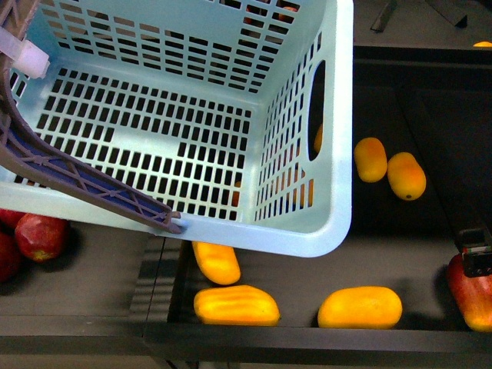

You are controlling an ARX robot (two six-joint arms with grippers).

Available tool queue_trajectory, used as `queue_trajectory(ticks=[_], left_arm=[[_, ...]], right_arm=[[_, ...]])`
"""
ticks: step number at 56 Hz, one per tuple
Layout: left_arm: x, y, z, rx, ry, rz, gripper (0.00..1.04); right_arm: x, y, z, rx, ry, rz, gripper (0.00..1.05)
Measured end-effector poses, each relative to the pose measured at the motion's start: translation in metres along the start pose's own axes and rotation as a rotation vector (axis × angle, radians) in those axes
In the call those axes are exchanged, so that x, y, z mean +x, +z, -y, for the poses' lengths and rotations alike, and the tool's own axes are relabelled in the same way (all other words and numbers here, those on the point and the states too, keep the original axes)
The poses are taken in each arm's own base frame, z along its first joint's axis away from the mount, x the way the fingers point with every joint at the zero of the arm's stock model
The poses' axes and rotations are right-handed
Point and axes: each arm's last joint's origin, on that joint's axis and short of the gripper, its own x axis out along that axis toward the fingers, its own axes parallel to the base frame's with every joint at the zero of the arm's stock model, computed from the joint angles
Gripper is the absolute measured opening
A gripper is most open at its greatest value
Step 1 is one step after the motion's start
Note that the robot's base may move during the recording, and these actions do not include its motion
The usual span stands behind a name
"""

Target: Pick mango and avocado into basket

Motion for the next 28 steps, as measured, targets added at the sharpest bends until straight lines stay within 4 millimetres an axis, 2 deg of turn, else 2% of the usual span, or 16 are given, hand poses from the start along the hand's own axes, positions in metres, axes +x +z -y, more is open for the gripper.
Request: queue_trajectory(ticks=[11, 28], left_arm=[[0.000, 0.000, 0.000, -0.001, 0.000, 0.000, 0.12], [0.000, 0.000, 0.000, 0.000, 0.000, 0.000, 0.12]], right_arm=[[0.006, -0.019, -0.007, 0.010, 0.016, -0.064, 0.97], [0.013, -0.028, -0.012, 0.023, 0.017, -0.095, 0.97]])
